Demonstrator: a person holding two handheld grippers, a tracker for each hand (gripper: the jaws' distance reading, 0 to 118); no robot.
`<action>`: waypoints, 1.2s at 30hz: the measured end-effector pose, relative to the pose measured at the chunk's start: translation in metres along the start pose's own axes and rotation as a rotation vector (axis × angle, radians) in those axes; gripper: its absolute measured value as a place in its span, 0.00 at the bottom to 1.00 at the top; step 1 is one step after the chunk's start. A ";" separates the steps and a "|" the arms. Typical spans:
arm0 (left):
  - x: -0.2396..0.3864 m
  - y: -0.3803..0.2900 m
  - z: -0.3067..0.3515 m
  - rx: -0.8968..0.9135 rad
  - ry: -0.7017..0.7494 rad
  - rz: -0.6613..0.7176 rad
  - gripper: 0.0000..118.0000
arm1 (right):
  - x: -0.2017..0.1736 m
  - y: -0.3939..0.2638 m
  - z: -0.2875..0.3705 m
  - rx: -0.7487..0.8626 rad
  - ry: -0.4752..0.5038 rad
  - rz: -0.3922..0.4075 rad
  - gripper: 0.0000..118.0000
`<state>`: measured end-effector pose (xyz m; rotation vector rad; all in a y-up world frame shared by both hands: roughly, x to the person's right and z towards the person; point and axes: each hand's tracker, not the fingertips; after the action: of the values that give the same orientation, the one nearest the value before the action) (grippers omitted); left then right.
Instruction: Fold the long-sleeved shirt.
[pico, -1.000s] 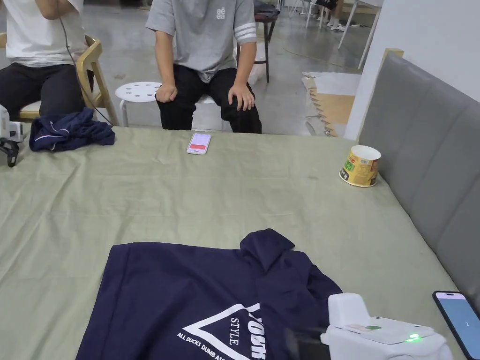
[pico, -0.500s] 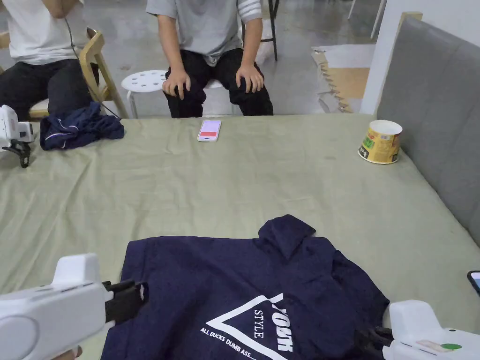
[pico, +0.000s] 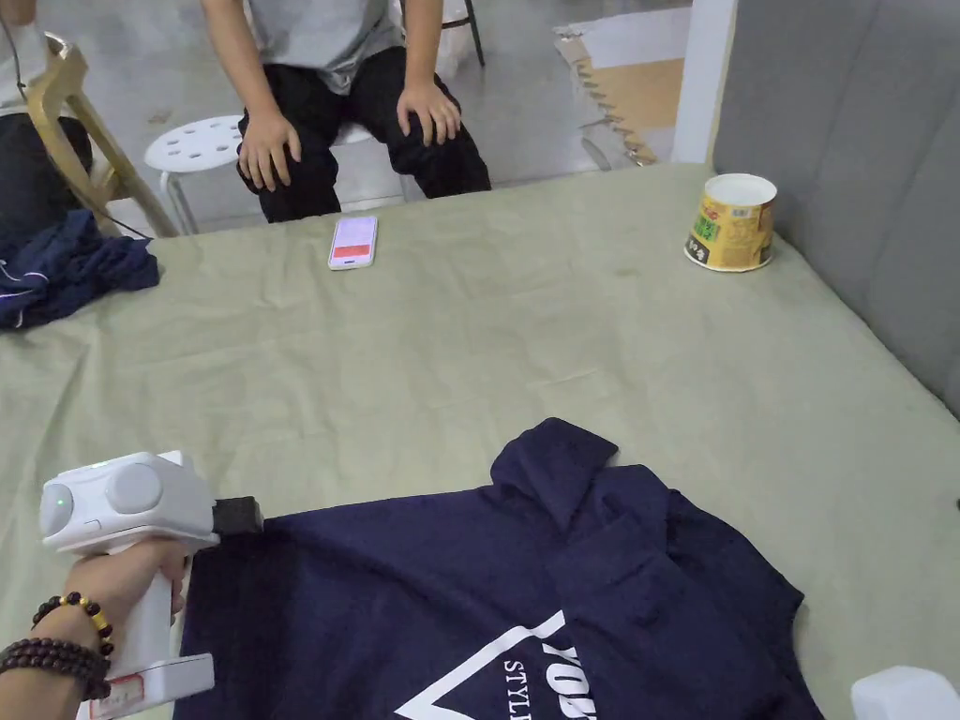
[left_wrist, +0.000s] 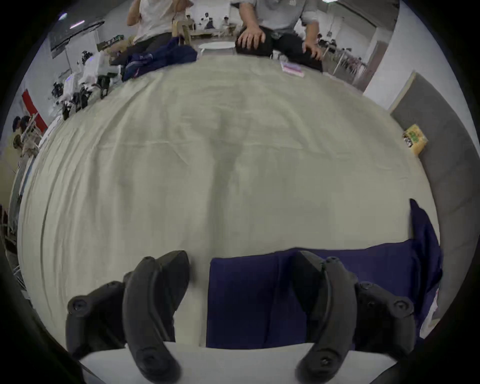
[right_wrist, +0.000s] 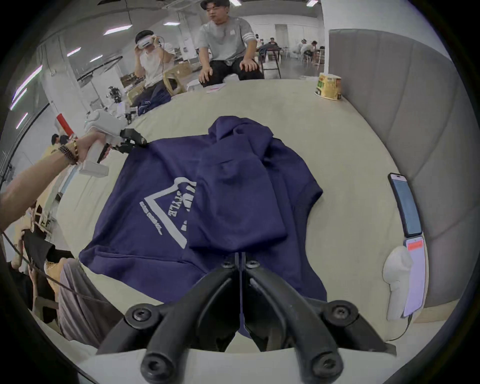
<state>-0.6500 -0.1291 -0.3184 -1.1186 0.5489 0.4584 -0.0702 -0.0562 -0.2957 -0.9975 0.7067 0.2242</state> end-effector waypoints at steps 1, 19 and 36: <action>0.004 -0.005 -0.002 -0.005 0.036 -0.027 0.56 | 0.002 0.000 -0.001 -0.002 -0.010 -0.001 0.00; 0.035 -0.060 0.140 0.214 -0.095 -0.222 0.08 | 0.028 0.230 -0.121 -0.042 -0.024 -0.021 0.65; 0.024 -0.066 0.147 0.317 -0.133 -0.190 0.08 | 0.012 0.242 -0.163 -0.129 -0.029 0.057 0.05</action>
<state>-0.5648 -0.0156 -0.2376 -0.8198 0.3783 0.2663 -0.2492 -0.0623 -0.5268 -1.0954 0.7015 0.3372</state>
